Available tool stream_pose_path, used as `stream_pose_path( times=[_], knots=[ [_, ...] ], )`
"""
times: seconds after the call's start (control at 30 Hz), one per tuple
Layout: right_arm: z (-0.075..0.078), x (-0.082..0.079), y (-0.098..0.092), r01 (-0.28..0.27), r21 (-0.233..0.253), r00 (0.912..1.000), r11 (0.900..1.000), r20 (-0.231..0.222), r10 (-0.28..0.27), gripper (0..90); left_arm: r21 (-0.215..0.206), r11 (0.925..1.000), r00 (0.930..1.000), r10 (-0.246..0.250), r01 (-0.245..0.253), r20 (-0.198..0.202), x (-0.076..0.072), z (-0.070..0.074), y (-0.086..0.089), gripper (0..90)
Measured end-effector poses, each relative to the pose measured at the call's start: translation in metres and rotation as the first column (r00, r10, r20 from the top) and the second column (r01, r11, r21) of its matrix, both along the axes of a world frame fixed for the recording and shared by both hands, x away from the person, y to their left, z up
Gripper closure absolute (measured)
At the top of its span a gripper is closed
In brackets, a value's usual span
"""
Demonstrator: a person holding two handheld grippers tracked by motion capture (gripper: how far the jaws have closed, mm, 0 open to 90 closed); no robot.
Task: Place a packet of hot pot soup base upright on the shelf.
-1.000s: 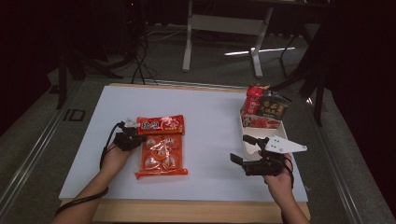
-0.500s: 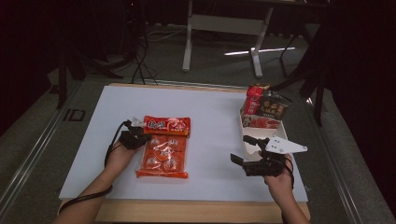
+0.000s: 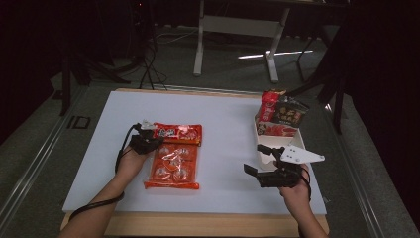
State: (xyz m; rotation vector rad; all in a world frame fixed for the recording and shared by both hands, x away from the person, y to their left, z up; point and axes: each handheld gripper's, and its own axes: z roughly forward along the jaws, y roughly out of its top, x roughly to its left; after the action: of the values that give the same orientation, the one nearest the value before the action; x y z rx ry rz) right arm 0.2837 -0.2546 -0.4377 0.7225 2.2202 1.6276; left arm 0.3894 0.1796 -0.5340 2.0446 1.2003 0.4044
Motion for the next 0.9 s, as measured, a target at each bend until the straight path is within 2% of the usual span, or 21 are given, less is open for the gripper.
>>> stream_pose_path(
  times=[0.13,0.27,0.37,0.5,0.6,0.9],
  knots=[
    [0.000,0.000,0.000,-0.002,0.003,1.0000,1.000,0.000,0.002,14.6,0.000,1.0000,1.0000,0.007,-0.007,-0.005,0.005,-0.004,-0.001,89.6],
    [0.000,0.000,0.000,-0.002,0.001,1.0000,1.000,-0.001,0.002,14.6,0.049,0.9988,0.9998,-0.007,0.006,0.016,0.007,-0.007,-0.004,89.8],
    [0.000,0.000,0.000,-0.003,0.000,1.0000,1.000,0.000,0.003,14.5,0.041,0.9991,0.9999,-0.013,0.012,0.006,0.009,-0.008,-0.003,89.8],
    [-0.001,0.001,0.000,-0.003,0.001,1.0000,1.000,-0.006,0.003,14.5,-0.008,0.9998,0.9992,-0.020,0.020,-0.035,0.011,-0.010,0.000,90.0],
    [-0.001,0.001,0.001,-0.004,0.002,1.0000,1.000,-0.007,0.004,14.6,0.006,0.9994,0.9988,-0.035,0.035,-0.035,0.008,-0.008,-0.002,90.0],
    [-0.001,0.000,0.002,-0.009,0.004,0.9999,1.000,-0.010,0.009,14.6,-0.013,0.9956,0.9944,-0.093,0.093,-0.050,-0.006,-0.008,-0.012,90.0]
  ],
)
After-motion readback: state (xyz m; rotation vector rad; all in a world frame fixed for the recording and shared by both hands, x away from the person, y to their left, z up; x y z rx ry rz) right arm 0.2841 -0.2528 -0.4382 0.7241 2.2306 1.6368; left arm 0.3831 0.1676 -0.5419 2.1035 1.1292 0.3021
